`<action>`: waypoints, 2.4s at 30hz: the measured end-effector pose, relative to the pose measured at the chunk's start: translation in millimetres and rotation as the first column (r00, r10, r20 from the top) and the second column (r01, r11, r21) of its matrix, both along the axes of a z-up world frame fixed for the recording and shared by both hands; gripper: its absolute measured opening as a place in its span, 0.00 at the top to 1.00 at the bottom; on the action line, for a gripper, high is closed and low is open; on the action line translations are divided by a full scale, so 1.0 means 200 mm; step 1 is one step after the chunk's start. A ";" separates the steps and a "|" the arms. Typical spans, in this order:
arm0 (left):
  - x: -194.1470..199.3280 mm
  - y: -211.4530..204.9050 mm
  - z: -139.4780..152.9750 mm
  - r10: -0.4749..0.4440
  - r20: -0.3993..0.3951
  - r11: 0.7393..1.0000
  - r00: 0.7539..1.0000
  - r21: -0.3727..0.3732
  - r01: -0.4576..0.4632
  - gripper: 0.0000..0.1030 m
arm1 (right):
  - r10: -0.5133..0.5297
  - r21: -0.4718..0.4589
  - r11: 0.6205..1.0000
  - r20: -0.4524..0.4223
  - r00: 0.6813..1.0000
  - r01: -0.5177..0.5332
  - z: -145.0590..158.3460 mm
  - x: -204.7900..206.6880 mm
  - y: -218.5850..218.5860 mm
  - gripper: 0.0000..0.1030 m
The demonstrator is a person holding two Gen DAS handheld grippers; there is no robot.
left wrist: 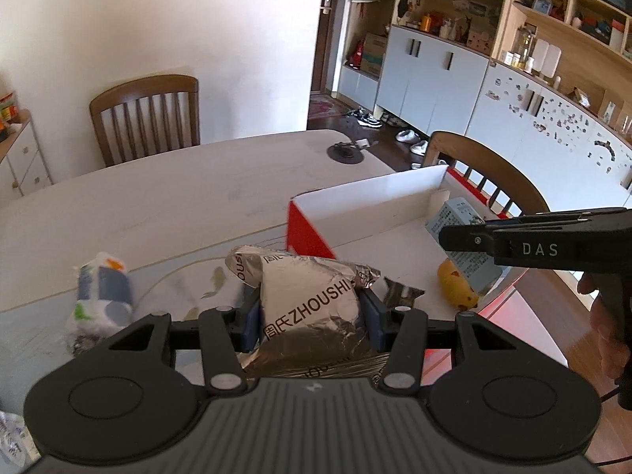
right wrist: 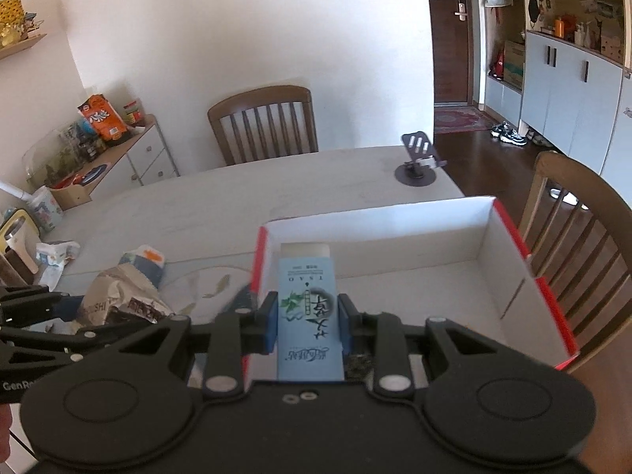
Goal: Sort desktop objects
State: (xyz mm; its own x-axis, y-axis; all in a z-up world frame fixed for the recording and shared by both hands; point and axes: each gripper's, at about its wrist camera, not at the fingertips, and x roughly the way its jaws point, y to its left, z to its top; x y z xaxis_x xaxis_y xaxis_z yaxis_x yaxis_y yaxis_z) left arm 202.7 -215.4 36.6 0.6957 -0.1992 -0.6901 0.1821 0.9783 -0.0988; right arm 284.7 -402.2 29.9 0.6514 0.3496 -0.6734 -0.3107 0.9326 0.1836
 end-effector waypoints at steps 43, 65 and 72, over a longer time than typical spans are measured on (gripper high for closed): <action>0.71 -0.56 -0.37 -0.224 -0.202 0.964 0.953 0.098 0.247 0.52 | -0.107 -0.092 0.991 -0.175 0.979 0.092 -0.40 0.51 -0.41 0.72; 0.93 -0.67 -0.54 -0.236 -0.361 0.954 0.902 0.092 0.287 0.52 | -0.122 -0.145 0.986 -0.264 0.957 0.086 -0.53 0.74 -0.40 0.73; 0.95 -0.68 -0.58 -0.238 -0.399 0.952 0.885 0.084 0.294 0.52 | -0.124 -0.166 0.983 -0.297 0.947 0.077 -0.57 0.78 -0.38 0.72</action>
State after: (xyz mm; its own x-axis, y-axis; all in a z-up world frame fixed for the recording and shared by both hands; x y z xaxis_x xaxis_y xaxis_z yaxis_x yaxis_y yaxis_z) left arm 392.4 -351.1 -80.3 0.3087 -0.2232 -0.9246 0.4134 0.9070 -0.0809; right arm 441.1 -478.7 -84.2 0.4332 0.1728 -0.8846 -0.1654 0.9800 0.1105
